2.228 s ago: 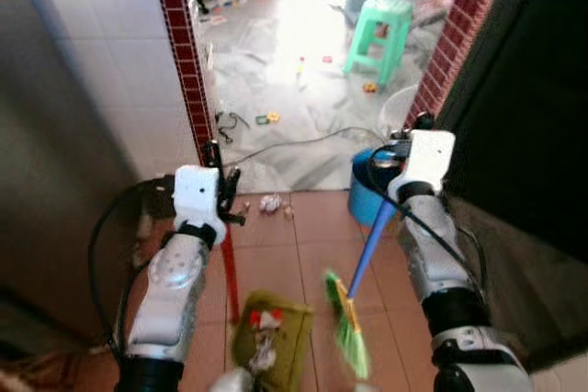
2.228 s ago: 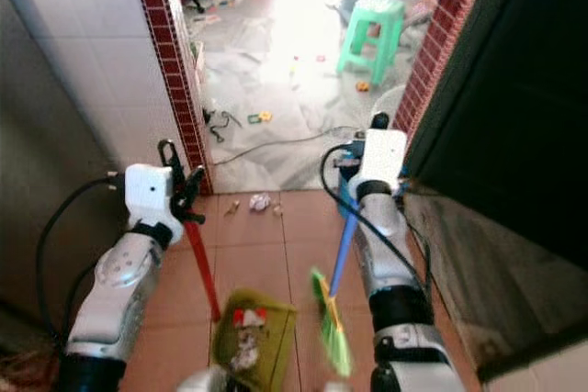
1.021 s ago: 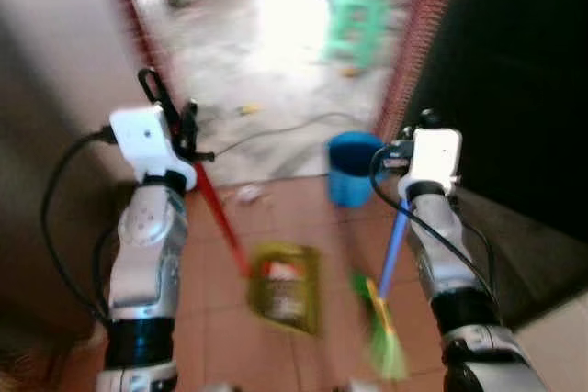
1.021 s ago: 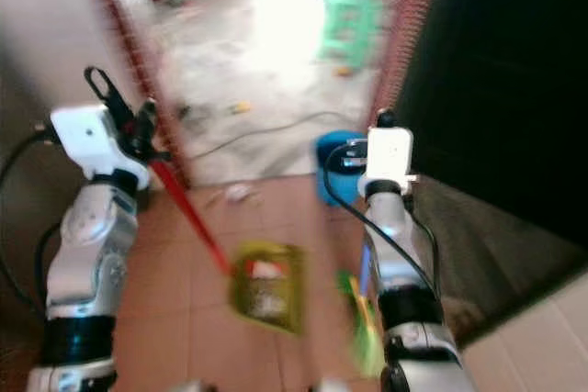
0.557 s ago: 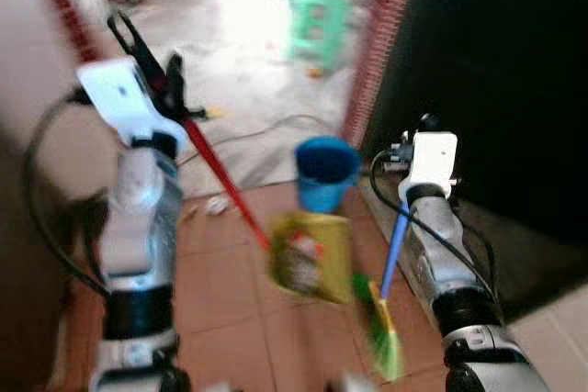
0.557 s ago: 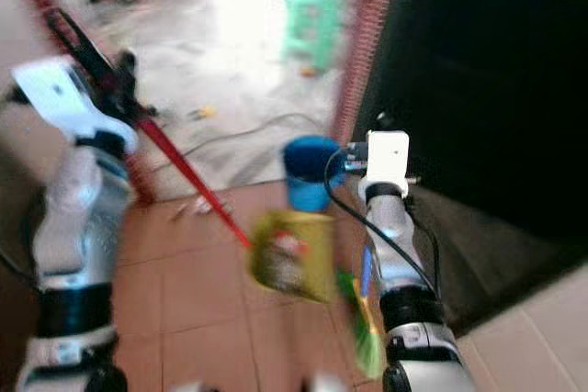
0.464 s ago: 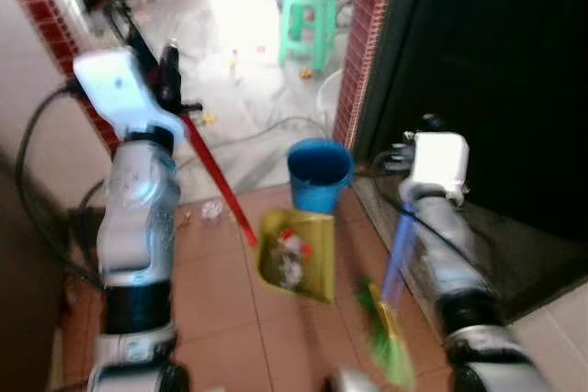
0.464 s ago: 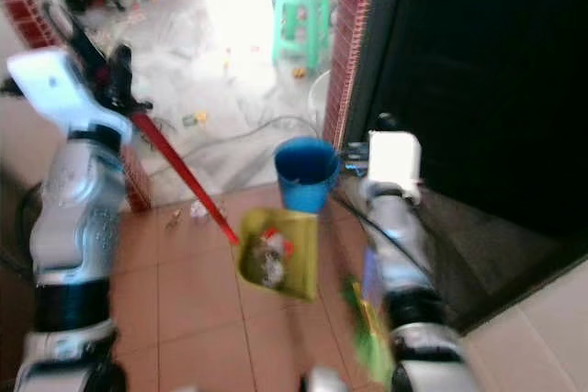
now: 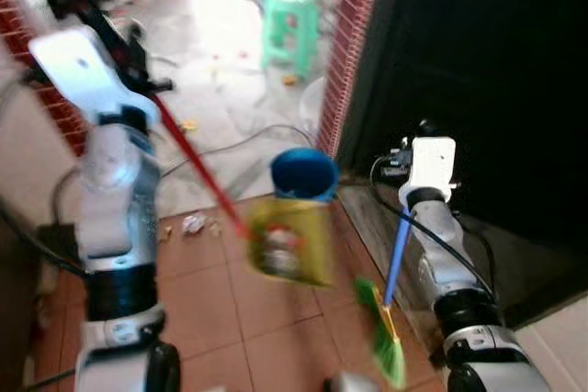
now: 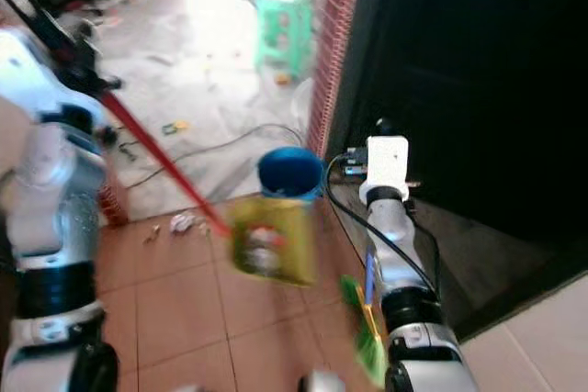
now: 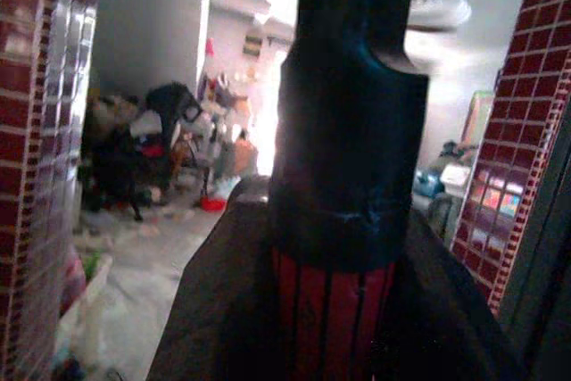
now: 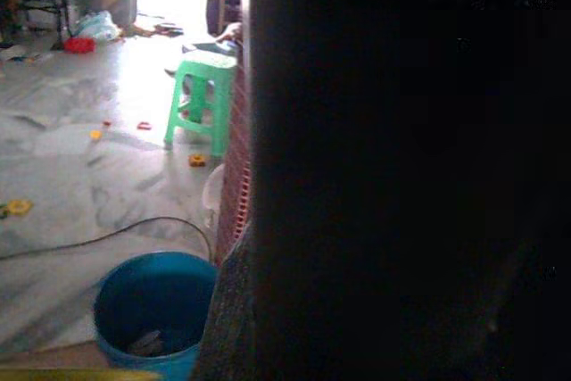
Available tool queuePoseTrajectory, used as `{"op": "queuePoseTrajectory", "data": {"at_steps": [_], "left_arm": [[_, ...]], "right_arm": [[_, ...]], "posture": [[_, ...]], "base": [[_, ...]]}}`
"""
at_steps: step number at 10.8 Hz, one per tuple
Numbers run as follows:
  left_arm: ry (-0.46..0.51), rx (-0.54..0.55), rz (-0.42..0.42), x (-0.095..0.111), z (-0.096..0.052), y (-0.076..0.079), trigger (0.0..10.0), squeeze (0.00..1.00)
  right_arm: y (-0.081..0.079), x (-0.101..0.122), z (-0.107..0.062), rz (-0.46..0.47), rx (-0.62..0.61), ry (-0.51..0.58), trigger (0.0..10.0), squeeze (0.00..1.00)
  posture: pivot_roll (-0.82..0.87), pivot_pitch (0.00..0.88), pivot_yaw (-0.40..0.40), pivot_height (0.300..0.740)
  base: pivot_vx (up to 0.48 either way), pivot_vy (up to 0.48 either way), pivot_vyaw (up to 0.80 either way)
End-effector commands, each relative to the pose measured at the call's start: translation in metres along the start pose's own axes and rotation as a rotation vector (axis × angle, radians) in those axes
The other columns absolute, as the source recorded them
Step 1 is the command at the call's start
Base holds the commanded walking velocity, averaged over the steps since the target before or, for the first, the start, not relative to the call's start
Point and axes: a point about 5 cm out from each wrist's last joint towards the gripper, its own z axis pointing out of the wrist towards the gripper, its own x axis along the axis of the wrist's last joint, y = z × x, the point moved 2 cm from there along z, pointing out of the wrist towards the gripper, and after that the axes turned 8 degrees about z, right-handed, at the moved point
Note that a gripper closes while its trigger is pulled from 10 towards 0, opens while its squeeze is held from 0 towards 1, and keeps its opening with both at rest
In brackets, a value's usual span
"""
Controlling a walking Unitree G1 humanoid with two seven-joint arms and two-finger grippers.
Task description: Sweep floor
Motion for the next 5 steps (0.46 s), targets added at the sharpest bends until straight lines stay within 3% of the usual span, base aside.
{"op": "queuePoseTrajectory", "data": {"at_steps": [1, 5], "left_arm": [[0.068, 0.004, -0.054, 0.0164, 0.0048, 0.0056, 10.0, 0.00], [0.089, 0.031, -0.039, 0.0215, 0.0113, -0.0009, 10.0, 0.00]], "right_arm": [[0.0074, 0.0048, 0.0020, -0.031, -0.009, 0.019, 10.0, 0.00], [0.0061, 0.0024, 0.0000, -0.030, -0.001, 0.014, 10.0, 0.00]], "posture": [[-0.06, 0.000, -0.017, 0.740], [-0.06, 0.000, -0.018, 0.740]], "base": [[0.375, 0.000, 0.00], [0.432, 0.000, 0.00]]}}
